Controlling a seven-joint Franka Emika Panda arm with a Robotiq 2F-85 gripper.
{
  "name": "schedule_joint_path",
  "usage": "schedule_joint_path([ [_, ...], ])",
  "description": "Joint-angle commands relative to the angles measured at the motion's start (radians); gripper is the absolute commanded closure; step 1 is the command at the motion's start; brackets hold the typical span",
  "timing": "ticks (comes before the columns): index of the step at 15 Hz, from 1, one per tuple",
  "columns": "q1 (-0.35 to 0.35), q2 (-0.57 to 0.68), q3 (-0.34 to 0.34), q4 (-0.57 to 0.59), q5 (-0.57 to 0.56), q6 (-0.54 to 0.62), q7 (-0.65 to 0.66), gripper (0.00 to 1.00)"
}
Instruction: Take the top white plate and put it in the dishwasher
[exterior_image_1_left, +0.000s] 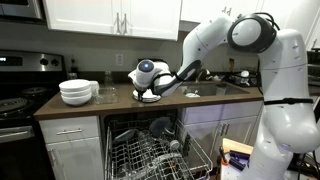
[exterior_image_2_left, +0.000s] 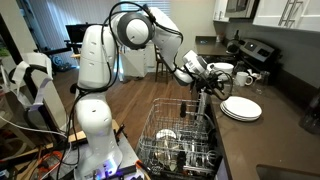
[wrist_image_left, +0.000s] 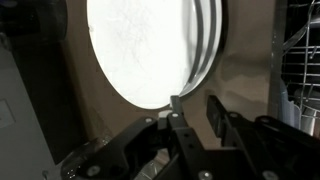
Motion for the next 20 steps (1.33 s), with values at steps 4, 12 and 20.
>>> schedule_joint_path([
  [4, -0.019, -0.003, -0.004, -0.006, 0.024, 0.010, -0.050, 0.63],
  [12, -0.028, 0.012, -0.014, -0.001, 0.028, 0.009, -0.055, 0.75],
  [20, -0.036, 0.021, -0.022, 0.001, 0.027, 0.007, -0.055, 0.72],
])
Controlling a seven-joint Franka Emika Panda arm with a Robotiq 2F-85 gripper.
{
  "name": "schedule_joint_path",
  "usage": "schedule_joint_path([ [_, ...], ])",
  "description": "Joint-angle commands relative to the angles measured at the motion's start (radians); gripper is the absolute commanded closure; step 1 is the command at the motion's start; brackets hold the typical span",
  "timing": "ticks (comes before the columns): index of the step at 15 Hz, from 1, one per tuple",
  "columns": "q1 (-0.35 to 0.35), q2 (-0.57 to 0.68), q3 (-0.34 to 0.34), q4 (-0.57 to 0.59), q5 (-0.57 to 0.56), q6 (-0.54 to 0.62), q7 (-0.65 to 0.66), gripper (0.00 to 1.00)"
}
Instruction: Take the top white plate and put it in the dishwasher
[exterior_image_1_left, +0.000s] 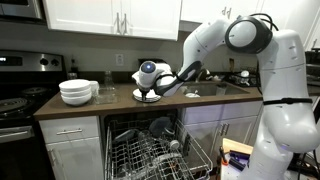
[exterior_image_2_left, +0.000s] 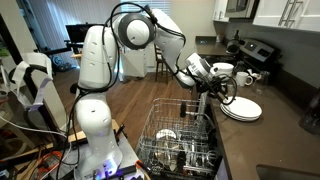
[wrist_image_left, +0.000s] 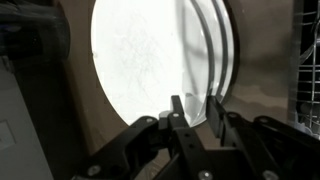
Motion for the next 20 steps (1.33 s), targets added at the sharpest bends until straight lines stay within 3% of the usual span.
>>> schedule_joint_path([
  [1, -0.015, 0.006, 0.004, 0.002, 0.023, 0.008, -0.049, 0.76],
  [2, -0.016, 0.006, 0.004, 0.001, 0.026, 0.009, -0.051, 0.89],
  [6, -0.015, 0.006, 0.006, -0.001, 0.035, 0.001, -0.053, 1.00],
  [9, -0.013, 0.000, 0.007, -0.003, 0.046, -0.011, -0.056, 0.94],
  [20, 0.013, -0.034, 0.026, -0.014, 0.102, -0.043, -0.063, 0.95],
])
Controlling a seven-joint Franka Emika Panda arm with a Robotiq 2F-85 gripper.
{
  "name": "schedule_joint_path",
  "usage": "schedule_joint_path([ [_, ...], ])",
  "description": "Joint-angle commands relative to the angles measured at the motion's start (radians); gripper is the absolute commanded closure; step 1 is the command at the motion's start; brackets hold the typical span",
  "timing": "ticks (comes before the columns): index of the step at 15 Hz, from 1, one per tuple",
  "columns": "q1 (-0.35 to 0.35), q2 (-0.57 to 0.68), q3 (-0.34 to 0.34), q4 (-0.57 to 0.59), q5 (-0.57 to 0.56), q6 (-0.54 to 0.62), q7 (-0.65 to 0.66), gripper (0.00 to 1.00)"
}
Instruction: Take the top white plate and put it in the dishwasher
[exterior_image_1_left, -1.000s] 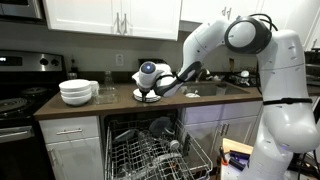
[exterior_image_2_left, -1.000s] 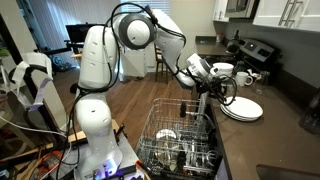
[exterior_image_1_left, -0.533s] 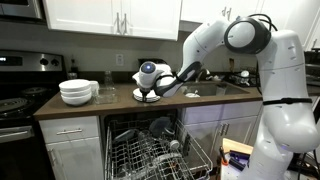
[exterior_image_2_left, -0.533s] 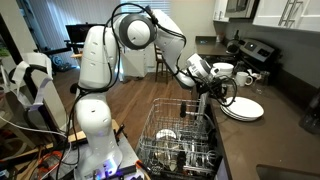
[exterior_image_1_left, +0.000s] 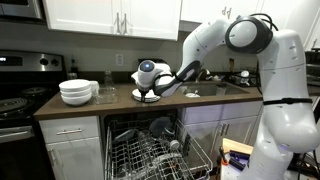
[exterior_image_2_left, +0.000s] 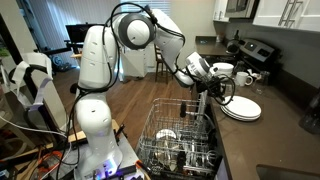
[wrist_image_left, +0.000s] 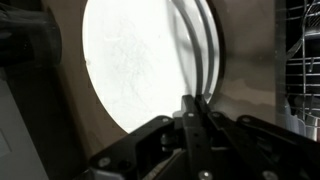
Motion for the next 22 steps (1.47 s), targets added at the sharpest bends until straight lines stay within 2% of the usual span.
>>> schedule_joint_path([
  [1, 0.012, -0.038, 0.016, -0.014, 0.034, -0.031, -0.051, 0.95],
  [22, 0.025, -0.041, 0.036, -0.014, 0.050, -0.054, -0.045, 0.95],
])
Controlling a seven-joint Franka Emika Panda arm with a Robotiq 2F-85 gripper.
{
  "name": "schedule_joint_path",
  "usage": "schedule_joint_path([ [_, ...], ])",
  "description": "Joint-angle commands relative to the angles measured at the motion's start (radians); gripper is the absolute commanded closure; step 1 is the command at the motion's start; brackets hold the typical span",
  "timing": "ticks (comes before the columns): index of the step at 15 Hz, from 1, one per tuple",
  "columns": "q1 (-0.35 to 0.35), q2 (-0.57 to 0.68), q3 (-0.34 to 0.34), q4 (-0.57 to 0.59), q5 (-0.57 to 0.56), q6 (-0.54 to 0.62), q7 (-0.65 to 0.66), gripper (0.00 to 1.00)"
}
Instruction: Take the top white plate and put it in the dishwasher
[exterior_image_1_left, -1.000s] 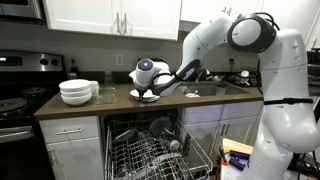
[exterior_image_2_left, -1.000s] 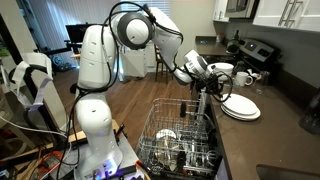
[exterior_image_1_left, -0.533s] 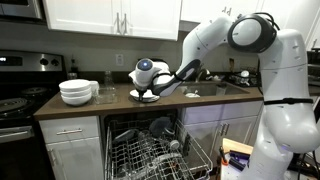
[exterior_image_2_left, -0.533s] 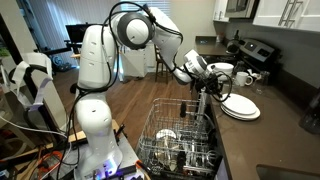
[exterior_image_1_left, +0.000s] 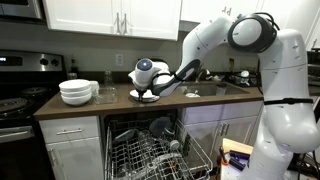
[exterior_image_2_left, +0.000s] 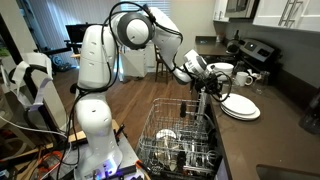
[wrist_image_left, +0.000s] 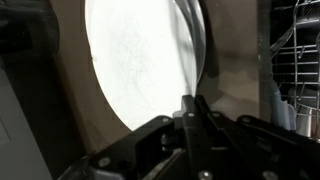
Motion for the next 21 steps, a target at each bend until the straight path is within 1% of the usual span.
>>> schedule_joint_path([
  [1, 0.011, -0.027, 0.009, -0.015, 0.034, -0.031, -0.045, 0.95],
  [21, 0.021, -0.040, 0.021, -0.018, 0.029, -0.057, -0.036, 0.95],
])
